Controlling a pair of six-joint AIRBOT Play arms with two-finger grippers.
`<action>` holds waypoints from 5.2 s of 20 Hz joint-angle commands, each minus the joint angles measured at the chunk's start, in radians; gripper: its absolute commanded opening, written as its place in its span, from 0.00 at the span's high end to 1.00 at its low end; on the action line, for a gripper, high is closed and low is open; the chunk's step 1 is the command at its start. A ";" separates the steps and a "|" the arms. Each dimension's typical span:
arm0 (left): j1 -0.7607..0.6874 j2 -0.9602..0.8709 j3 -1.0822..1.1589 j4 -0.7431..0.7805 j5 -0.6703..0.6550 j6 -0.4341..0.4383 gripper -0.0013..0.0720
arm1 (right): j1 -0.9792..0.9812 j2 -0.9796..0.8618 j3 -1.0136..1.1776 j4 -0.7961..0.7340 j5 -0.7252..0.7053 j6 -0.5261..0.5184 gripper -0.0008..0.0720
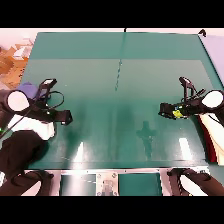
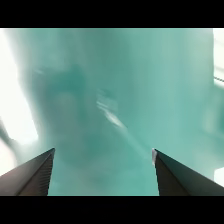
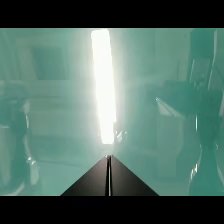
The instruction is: Fold the shirts.
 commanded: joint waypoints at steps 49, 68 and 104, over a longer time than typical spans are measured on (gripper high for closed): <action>-0.422 -0.747 0.983 -0.317 -0.087 0.084 0.01 | -0.238 0.000 0.193 0.024 0.072 -0.083 0.54; -0.050 -0.748 1.057 0.085 -0.344 0.122 0.01 | 0.083 -0.352 -0.166 0.564 -0.179 -0.391 0.96; 0.080 -0.150 1.135 -0.629 0.067 0.267 0.96 | -0.423 0.114 0.866 0.451 0.187 -0.257 0.97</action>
